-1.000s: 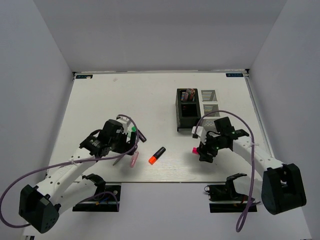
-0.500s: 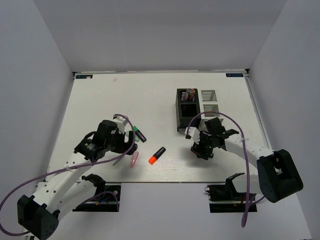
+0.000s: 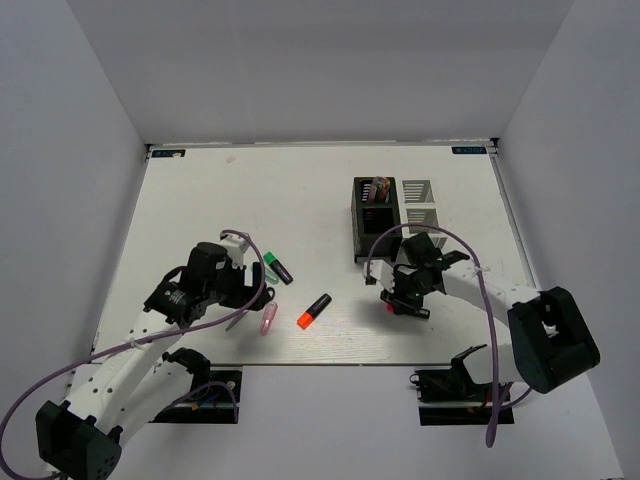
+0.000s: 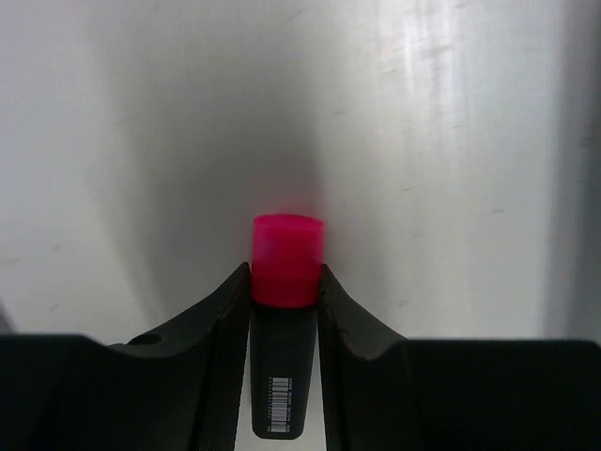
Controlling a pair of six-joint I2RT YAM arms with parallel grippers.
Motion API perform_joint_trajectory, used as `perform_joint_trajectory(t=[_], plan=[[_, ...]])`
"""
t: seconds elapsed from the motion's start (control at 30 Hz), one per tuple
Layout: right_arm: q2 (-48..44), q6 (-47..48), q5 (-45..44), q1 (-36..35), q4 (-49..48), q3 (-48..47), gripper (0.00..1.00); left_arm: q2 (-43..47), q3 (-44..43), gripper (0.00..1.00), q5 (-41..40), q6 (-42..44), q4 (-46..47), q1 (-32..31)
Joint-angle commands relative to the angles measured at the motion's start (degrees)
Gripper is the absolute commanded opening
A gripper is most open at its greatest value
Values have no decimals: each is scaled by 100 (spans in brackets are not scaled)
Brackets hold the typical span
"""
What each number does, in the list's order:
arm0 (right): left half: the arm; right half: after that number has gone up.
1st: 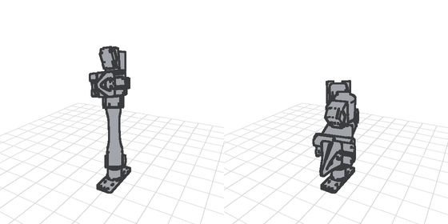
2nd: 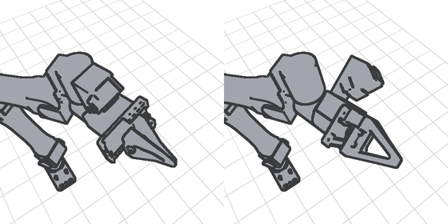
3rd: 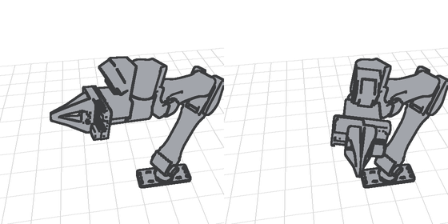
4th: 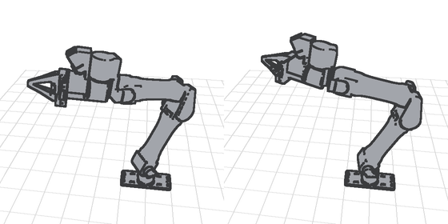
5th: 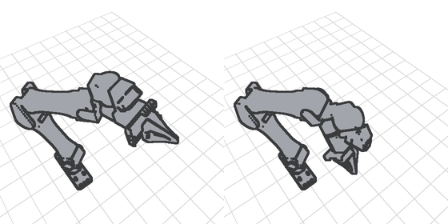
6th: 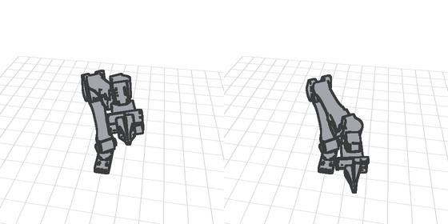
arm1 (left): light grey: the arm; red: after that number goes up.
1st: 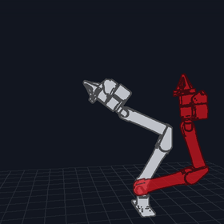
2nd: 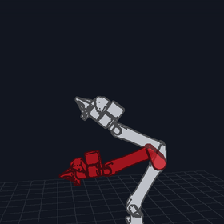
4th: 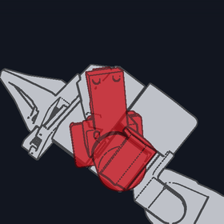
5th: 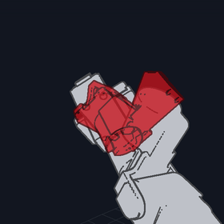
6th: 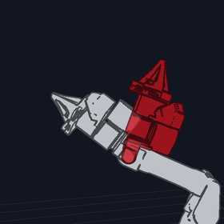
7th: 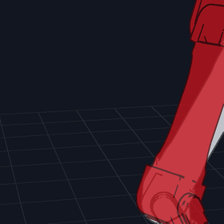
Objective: Sort the stationery into containers
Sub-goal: Grab a piece of stationery with the right arm, then place the stationery into the container
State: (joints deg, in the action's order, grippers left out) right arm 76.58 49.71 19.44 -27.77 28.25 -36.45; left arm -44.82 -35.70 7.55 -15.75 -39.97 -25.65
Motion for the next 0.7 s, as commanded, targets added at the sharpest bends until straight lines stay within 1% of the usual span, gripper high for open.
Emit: perform_joint_trajectory(t=[0.0,0.07,0.13,0.17,0.2,0.23,0.27,0.3,0.37,0.4,0.43,0.47,0.5,0.53,0.57,0.6,0.63,0.67], plan=[[-63,276,577,-27,1410,-282,0,78,20,100,97,-25,112,16],[-371,223,762,-27,1673,-826,0,70,37,100,97,-25,112,25],[-642,-4,1043,-27,1763,-1152,0,52,37,100,115,-7,103,25],[-679,-66,1166,-18,1772,-1633,0,43,37,100,141,-7,120,25],[-740,-206,1245,-27,1789,-1812,0,26,46,100,150,-7,138,16],[-749,-382,1307,-27,1746,-2275,0,43,63,100,150,1,129,25],[-767,-488,1308,-18,1711,-2410,0,52,63,100,150,19,147,16],[-784,-750,1238,-27,1388,-2542,0,61,81,100,159,19,156,25],[-793,-1147,879,-9,1035,-2919,0,78,99,100,185,28,191,25],[-767,-1453,329,-9,807,-3069,0,96,107,100,229,37,226,16],[-741,-1612,62,17,222,-3148,0,70,116,100,247,37,252,25],[-688,-1718,-227,8,-1,-3228,0,78,151,100,273,45,270,25],[-549,-1885,-718,8,-421,-3350,0,87,151,100,360,37,287,34],[-469,-1921,-1253,26,-913,-3360,0,79,186,100,370,37,331,25],[-407,-1930,-1467,43,-1414,-3343,0,70,195,100,396,54,358,42],[-154,-1956,-1913,44,-1688,-3273,0,52,187,100,431,54,367,34],[-73,-1948,-2483,70,-2170,-3246,0,35,195,100,449,63,401,34],[14,-1948,-2689,87,-2636,-3159,0,35,213,100,484,54,419,34]])
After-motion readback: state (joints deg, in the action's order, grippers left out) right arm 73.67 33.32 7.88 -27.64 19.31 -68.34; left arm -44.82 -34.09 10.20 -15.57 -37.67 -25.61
